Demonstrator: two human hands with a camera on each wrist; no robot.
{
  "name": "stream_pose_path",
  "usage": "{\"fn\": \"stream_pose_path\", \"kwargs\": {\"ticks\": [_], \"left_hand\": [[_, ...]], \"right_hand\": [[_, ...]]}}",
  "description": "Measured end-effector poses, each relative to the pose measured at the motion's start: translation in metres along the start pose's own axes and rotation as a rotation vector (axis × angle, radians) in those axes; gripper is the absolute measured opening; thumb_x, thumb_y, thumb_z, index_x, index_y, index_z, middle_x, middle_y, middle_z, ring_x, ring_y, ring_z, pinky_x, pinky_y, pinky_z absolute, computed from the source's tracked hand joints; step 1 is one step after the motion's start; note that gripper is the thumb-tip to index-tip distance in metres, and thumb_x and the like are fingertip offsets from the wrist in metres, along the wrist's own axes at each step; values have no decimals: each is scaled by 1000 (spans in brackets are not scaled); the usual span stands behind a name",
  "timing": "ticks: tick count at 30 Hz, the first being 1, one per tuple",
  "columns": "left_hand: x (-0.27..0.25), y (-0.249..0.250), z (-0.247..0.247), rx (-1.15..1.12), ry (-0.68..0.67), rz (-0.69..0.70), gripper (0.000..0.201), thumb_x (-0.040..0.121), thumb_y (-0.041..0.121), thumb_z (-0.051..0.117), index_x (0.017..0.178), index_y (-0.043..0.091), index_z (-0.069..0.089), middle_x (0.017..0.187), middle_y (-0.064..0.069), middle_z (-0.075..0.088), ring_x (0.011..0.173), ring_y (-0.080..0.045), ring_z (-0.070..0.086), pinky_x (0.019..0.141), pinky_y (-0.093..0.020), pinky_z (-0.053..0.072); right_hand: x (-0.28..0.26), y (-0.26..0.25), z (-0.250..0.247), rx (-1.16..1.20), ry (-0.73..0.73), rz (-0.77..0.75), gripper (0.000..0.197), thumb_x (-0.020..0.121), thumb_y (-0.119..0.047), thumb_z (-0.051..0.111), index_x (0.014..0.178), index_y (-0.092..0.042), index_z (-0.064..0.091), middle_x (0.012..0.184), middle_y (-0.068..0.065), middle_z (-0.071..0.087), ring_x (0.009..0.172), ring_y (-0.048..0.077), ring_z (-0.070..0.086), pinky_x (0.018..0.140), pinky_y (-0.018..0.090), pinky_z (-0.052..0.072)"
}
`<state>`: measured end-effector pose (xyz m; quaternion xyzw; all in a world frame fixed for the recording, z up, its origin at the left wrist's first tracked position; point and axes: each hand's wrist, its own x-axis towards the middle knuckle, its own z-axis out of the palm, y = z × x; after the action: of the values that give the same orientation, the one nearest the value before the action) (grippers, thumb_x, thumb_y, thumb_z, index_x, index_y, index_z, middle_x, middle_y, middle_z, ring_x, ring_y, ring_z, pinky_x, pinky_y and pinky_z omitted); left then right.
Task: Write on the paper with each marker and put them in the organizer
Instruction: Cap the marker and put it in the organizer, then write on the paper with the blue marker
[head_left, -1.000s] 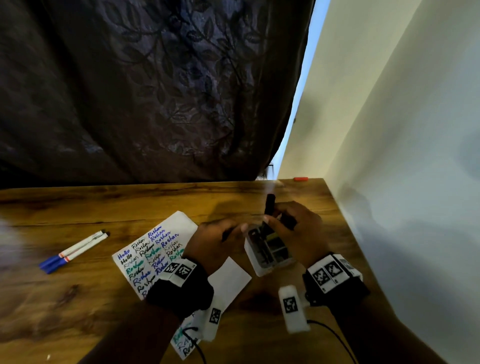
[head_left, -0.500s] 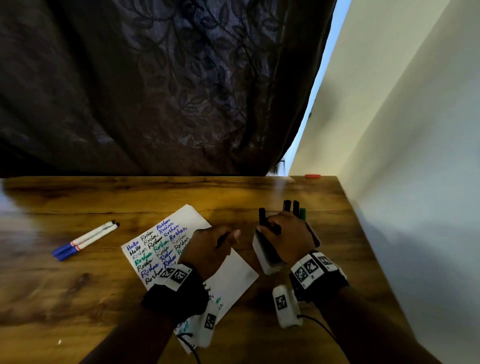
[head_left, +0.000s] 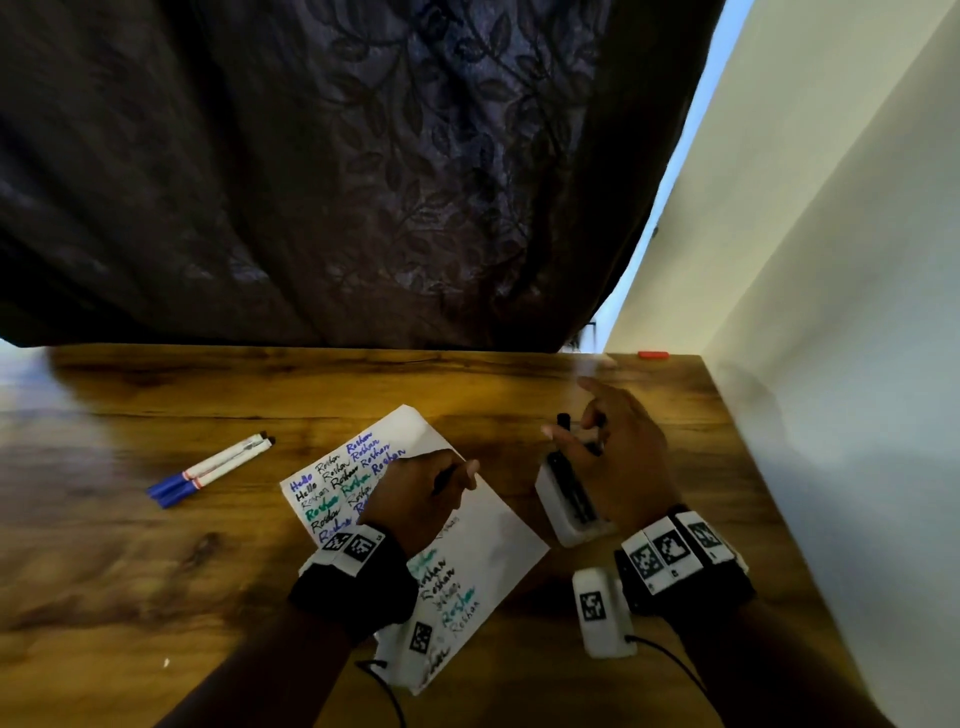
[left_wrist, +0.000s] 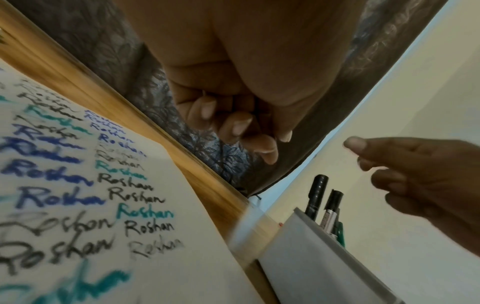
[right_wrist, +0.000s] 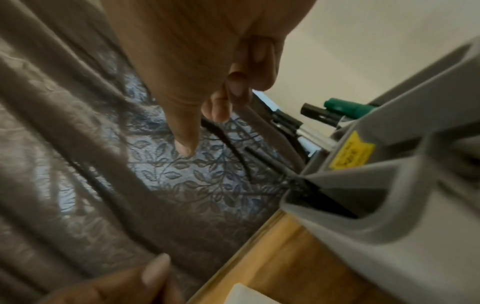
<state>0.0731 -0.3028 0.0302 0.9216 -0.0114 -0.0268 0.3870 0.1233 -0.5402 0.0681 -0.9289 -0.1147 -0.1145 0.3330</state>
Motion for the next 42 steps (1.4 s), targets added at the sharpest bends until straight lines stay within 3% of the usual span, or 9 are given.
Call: {"fn": "stream_pose_path", "kwargs": {"ticks": [6,13,16,21,32,35,37,39,42], "left_hand": [[-16,-62,-45,56,83,-143,22,96,44,53,83,31,64,77,2,70,75,-18,65,70,-31,51],[-35,-167,-120,343,200,-479,33,91,23,62,124,18,59,125,-11,58,111,-35,58,90,-44,51],[-40,-200,-141,382,238,-559,40,86,22,65,124,22,54,125,-12,53,114,-37,53,93,-48,49],[-47,-217,-147,496,172,-549,69,83,40,68,145,39,37,132,-7,49,125,-33,42,102,-43,40],[-58,-216,-126,512,207,-580,49,94,42,49,134,14,47,135,-14,45,122,-36,40,100,-49,39],[-64,-182,-120,456,281,-502,36,99,38,40,125,15,49,128,-13,51,120,-35,43,96,-49,38],[-67,-155,-115,243,298,-309,22,101,35,38,113,21,50,108,-6,62,106,-32,57,83,-41,44],[-66,-120,-111,9,170,-95,15,102,40,36,105,29,46,90,5,65,86,-22,66,68,-34,48],[-61,-67,-98,2,-59,48,12,103,37,38,109,33,47,90,10,61,76,-3,59,63,-25,46]], "right_hand": [[-7,-58,41,59,-142,-150,42,86,-48,66,122,-29,58,95,-10,54,83,10,55,73,31,51],[-23,-92,101,65,-355,-263,42,91,-51,57,128,-32,50,94,-16,49,64,4,51,61,24,47],[-27,-100,116,92,-392,-256,41,92,-47,58,128,-28,52,92,-15,49,62,2,48,58,15,35],[-33,-102,126,130,-378,-236,47,88,-59,51,126,-32,53,87,-16,48,73,-5,49,63,13,34],[-43,-109,104,41,-422,-181,38,94,-44,56,128,-28,54,89,-14,59,72,-12,52,62,1,36],[-44,-109,101,16,-448,-133,38,94,-47,55,128,-32,52,91,-16,61,67,-7,53,56,5,36],[-45,-109,101,69,-454,-99,36,93,-45,58,126,-32,53,90,-16,61,71,-2,57,59,6,40],[-46,-108,103,273,-475,-9,39,90,-43,64,125,-31,55,91,-11,64,75,4,61,67,8,47],[-44,-108,105,606,-537,179,47,87,-34,70,131,-32,54,84,-6,65,63,2,62,57,15,47]]}}
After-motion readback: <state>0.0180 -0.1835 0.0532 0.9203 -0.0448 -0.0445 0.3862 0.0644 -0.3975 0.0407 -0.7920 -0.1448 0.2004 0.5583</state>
